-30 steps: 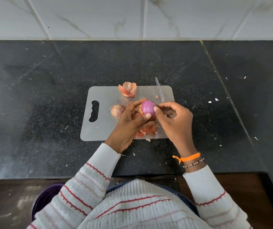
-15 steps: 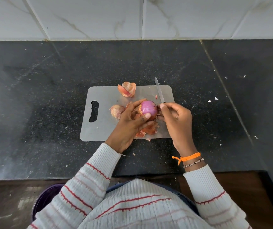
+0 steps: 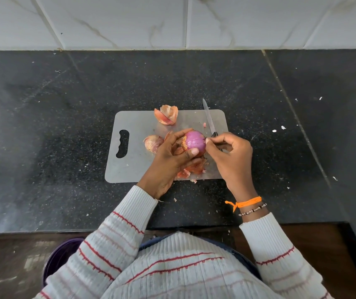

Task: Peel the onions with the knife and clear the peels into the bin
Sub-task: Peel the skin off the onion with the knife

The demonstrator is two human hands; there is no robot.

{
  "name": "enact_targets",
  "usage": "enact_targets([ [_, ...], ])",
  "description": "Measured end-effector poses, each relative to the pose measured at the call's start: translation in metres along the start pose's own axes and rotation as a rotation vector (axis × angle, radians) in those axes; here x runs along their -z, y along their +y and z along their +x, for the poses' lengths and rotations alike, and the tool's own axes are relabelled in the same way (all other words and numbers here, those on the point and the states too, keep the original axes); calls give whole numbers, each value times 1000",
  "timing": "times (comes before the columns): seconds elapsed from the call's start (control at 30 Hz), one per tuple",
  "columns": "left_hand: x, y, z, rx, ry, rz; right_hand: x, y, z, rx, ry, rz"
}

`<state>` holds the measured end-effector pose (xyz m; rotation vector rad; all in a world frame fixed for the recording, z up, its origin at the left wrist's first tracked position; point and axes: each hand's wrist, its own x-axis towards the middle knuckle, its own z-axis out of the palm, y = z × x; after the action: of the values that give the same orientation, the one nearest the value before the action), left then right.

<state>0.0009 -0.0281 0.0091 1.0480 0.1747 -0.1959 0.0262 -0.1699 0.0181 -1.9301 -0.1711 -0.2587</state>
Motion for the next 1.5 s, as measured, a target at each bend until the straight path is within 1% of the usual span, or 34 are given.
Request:
enact_targets([
  [0.1,-1,0,0,6,6,6,1,2,1,-5,-8,8],
  [0.3,-1,-1,1,-13,25,-13,-3,1,-2,-106,-8,105],
  [0.47,-3,-3,1,-29,76,-18,-7,-2,-5,60,55,-10],
  [0.6,-2,-2,0,-38,93,-12,-9,-1,-3,74,68,-17],
  [0.7,-3,-2,-1,-34,107,-12,-10,0,-2,92,62,-67],
  [0.83,-3,-3,-3,-15,53,-41,-9,8,1,68,59,-145],
  [1.03,2,-1,-1,9,-65,-126,-4,25,3,-37,45,-234],
  [1.13,2,-1,-2,-8,-88,-98,0,21,4,-12,51,-204],
  [1.27,3,-3,-2,-41,-87,-32,1,2,1,-59,26,-28],
  [1.33,4,-3,-2,-59,-83,-18,-1,-5,-1,-62,7,19],
  [1.5,5,-3,-2,-93,-63,42,-7,-10,-5,-71,4,32],
])
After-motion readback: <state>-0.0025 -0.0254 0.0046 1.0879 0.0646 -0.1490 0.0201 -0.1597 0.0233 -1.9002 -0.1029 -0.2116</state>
